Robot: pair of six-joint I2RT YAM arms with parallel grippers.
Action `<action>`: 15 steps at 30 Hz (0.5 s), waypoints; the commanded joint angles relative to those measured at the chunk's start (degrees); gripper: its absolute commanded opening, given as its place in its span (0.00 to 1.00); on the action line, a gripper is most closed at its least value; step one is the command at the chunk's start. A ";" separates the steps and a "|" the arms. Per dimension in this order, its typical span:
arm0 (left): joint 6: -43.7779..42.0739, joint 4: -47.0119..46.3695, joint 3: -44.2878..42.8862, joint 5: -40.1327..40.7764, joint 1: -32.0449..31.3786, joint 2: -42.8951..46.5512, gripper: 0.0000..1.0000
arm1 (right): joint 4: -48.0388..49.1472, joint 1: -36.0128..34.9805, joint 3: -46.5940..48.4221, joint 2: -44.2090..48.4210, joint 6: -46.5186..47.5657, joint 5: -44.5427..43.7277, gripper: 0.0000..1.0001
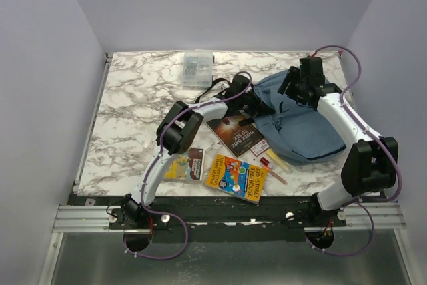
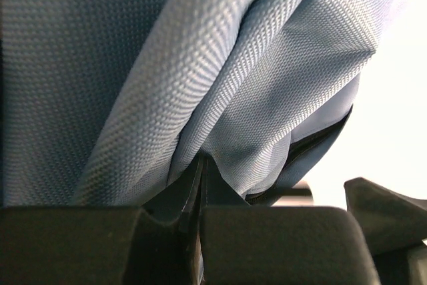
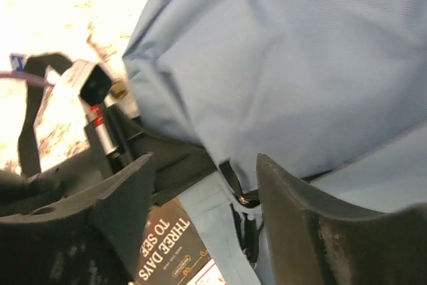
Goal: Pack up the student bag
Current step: Adjust the student bag at the center of the board.
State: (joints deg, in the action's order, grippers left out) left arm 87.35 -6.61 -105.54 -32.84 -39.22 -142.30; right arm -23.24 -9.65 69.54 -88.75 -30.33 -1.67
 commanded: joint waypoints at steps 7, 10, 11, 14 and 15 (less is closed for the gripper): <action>-4.30 -0.78 0.15 -1.29 0.37 5.39 0.08 | -15.86 1.37 -1.44 4.93 -13.58 -24.37 1.00; -5.49 -0.82 0.79 -1.70 0.41 7.00 0.14 | -11.72 4.85 -4.82 6.39 -15.03 -20.14 1.00; -5.95 -0.82 1.13 -1.80 0.53 7.64 0.16 | -10.40 5.78 -5.62 6.34 -15.25 -19.27 1.00; -7.40 -0.77 2.91 -2.12 0.69 10.14 0.21 | -9.04 6.49 -5.48 4.51 -15.52 -19.02 0.95; -7.89 -0.80 3.77 -2.19 0.85 11.15 0.22 | -8.82 6.53 -5.50 3.85 -15.54 -19.21 0.93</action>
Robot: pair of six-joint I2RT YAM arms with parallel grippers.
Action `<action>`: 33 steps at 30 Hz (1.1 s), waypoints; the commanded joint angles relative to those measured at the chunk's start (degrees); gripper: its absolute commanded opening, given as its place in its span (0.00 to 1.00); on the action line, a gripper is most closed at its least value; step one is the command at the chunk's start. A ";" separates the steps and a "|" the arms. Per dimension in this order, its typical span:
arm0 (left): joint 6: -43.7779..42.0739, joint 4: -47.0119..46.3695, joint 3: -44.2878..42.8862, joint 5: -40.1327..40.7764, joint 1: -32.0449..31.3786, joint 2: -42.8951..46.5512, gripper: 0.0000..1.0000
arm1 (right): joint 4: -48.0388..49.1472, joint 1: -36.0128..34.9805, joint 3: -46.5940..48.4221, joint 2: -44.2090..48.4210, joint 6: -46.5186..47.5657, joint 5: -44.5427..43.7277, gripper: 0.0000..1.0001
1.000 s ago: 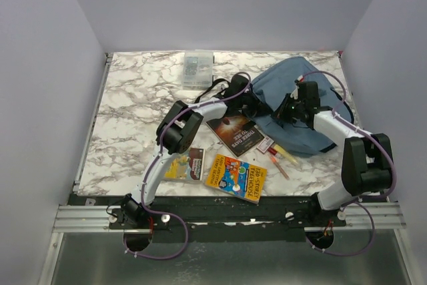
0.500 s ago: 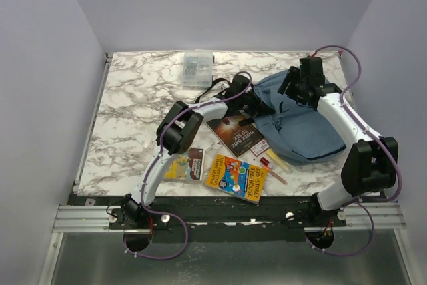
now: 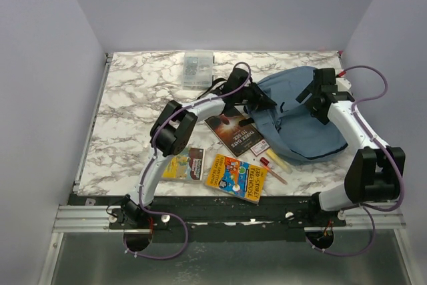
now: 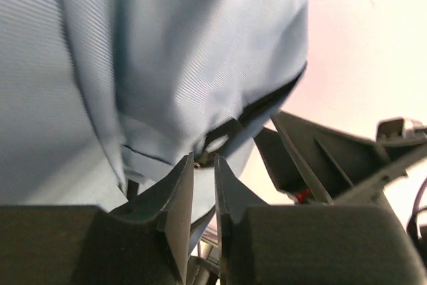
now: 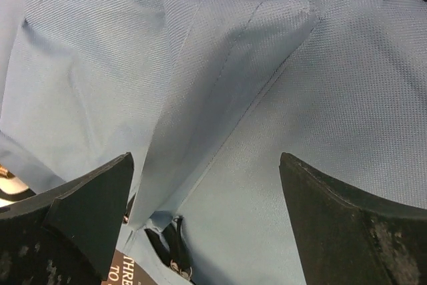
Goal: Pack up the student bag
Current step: Adjust the student bag at the center of the board.
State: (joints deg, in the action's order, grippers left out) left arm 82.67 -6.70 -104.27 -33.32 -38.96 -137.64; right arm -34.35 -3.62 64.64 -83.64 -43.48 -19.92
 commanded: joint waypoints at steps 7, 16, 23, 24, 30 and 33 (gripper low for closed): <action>-5.92 -0.34 10.15 -4.67 3.53 15.30 0.24 | 9.09 0.52 -4.51 -3.36 0.56 -1.62 0.75; -14.97 3.48 21.21 -6.49 5.65 29.76 0.25 | 32.27 0.50 -7.79 -6.79 22.89 -2.27 0.29; -22.84 9.60 24.07 -7.31 5.81 36.08 0.27 | 36.02 0.46 3.72 -17.04 38.07 0.85 0.01; -24.07 10.83 24.15 -7.03 5.83 37.04 0.27 | 36.02 0.45 4.35 -17.49 38.42 0.39 0.00; -34.51 21.43 19.65 -4.56 5.98 39.99 0.29 | 28.69 0.43 6.67 -17.18 32.35 0.67 0.22; -36.27 22.50 20.10 -4.20 6.00 41.58 0.30 | 25.65 0.45 7.09 -17.72 27.50 -0.74 0.39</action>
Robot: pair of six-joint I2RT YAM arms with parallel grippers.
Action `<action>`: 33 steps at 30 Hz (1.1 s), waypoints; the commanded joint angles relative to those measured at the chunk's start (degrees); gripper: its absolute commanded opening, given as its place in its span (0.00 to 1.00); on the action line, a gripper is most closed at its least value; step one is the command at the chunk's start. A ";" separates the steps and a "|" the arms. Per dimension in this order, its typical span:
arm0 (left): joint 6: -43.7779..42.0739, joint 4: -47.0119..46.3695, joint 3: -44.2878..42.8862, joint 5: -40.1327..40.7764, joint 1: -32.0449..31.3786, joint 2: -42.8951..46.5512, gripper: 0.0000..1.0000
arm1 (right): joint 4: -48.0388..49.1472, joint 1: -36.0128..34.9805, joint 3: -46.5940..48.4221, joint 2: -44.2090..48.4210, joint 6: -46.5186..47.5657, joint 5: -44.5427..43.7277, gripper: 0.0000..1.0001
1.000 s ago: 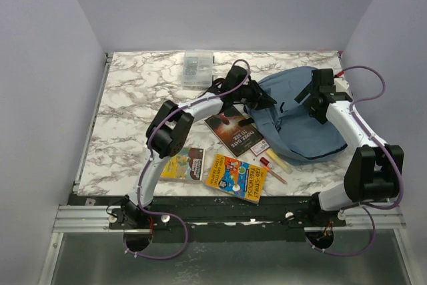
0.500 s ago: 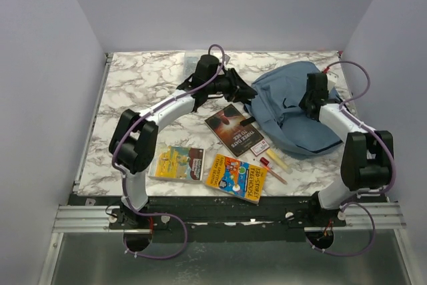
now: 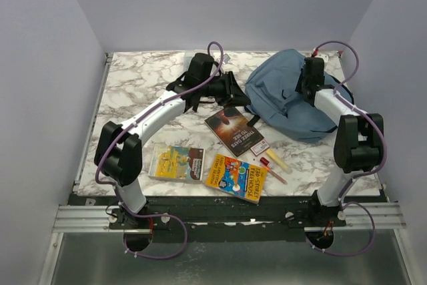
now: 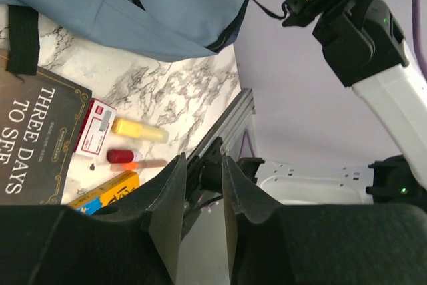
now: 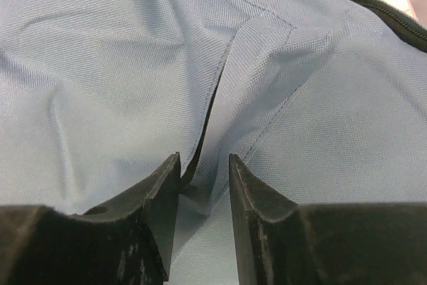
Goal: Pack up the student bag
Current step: Adjust the student bag at the center of the board.
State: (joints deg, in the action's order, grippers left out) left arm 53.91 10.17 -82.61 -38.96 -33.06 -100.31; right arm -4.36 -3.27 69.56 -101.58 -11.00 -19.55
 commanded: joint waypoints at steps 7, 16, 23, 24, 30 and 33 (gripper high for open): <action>-8.25 6.09 -1.57 -0.13 0.01 4.59 0.30 | -7.92 0.42 2.82 -0.73 -11.12 -5.91 0.38; -8.81 6.61 -1.85 -0.01 0.09 4.35 0.30 | 3.00 2.08 -2.33 1.72 -6.80 6.82 0.01; -9.74 6.83 -1.68 0.86 0.04 5.01 0.30 | 11.80 2.72 -4.60 1.79 3.49 6.52 0.01; -9.79 6.86 -1.76 0.98 0.10 4.92 0.30 | 8.70 2.72 -2.96 1.46 1.84 4.93 0.01; -9.37 6.97 -2.04 0.12 0.14 4.52 0.30 | -9.87 2.91 1.61 0.47 -13.24 -4.58 0.07; -9.01 6.88 -2.11 -0.57 0.12 4.26 0.30 | -2.34 3.95 -5.76 3.45 -16.96 0.17 0.14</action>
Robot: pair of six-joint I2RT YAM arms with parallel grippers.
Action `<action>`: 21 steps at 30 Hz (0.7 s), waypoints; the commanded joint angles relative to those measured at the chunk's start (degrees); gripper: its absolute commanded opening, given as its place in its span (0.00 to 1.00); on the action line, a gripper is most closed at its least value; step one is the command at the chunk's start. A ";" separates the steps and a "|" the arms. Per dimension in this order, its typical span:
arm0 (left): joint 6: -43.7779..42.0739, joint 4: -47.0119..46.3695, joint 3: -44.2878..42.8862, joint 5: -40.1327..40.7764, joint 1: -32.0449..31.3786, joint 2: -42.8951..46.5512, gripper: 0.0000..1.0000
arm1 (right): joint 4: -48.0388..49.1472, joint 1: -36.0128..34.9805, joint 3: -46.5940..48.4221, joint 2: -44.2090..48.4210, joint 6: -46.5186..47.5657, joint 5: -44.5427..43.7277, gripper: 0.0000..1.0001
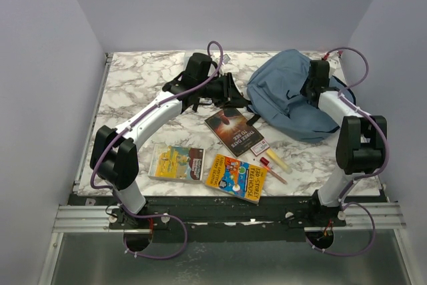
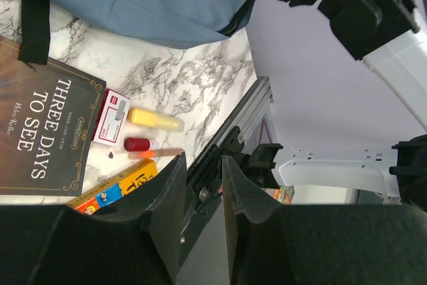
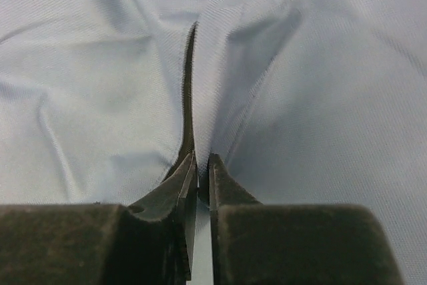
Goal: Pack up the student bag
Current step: Adjust the student bag at the center of the board.
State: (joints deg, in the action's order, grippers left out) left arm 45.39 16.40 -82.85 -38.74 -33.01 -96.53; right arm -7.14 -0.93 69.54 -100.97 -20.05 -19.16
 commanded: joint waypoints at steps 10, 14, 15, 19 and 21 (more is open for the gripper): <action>-2.53 0.41 -1.64 0.79 0.07 0.41 0.31 | 28.37 6.47 -14.48 -1.10 -0.20 39.68 0.01; -3.02 0.69 -1.74 1.16 0.10 0.01 0.32 | 31.18 8.10 -16.26 0.40 2.94 44.61 0.01; -3.02 0.80 -1.87 1.12 0.14 -0.11 0.32 | 31.04 8.64 -16.28 0.65 3.34 45.58 0.01; -2.63 0.76 -2.05 0.53 0.18 -0.42 0.32 | 36.18 10.75 -18.65 0.48 -1.34 47.37 0.03; -2.50 0.82 -1.97 0.49 0.15 -0.49 0.32 | 29.01 10.82 -15.62 -0.78 -3.72 41.92 0.08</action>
State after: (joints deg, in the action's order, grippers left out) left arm 43.81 16.45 -82.94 -38.54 -33.01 -96.55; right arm 24.08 8.71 51.99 -100.92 -20.80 22.87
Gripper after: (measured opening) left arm 0.313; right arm 0.051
